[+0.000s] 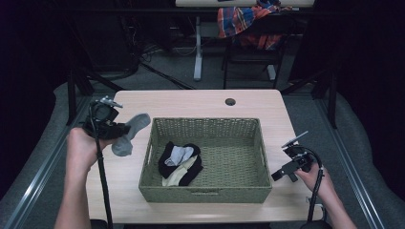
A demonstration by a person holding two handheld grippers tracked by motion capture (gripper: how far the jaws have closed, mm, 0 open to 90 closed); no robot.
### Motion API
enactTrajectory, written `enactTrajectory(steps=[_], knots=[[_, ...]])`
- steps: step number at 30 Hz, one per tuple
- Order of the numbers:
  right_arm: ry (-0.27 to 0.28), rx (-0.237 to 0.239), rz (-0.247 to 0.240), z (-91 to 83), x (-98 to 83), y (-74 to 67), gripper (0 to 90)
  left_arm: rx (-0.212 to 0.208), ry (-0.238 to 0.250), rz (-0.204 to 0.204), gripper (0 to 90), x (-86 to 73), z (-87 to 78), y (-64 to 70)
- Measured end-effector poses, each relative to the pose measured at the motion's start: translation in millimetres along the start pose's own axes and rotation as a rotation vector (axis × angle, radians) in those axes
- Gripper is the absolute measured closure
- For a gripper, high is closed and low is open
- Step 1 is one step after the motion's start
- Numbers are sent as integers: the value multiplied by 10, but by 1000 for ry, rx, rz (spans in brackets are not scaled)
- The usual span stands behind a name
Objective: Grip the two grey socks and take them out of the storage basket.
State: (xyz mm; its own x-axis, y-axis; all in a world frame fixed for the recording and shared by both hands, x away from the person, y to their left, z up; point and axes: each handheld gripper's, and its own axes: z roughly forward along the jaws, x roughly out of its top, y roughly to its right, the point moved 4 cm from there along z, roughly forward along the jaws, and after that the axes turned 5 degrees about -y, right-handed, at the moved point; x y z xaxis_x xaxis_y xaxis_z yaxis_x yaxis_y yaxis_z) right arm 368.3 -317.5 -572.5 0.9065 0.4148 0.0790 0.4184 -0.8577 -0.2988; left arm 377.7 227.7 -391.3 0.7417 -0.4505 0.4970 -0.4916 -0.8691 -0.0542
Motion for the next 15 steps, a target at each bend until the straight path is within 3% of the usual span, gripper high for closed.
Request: enactTrajectory(steps=[6,7,9,13,15], knots=[[-6,1,-4,1,3,4,46,47,-23,-83,834,-147,102,-272],[16,5,12,22,4,3,46,53,-27,-103,834,-178,143,-330],[-19,-2,-5,7,3,26,46,50,-38,-129,834,-217,220,-406],[10,4,19,25,5,-13,46,45,-68,-175,834,-336,375,-543],[-11,-11,-9,-5,1,-3,46,37,-78,-195,834,-398,428,-609]])
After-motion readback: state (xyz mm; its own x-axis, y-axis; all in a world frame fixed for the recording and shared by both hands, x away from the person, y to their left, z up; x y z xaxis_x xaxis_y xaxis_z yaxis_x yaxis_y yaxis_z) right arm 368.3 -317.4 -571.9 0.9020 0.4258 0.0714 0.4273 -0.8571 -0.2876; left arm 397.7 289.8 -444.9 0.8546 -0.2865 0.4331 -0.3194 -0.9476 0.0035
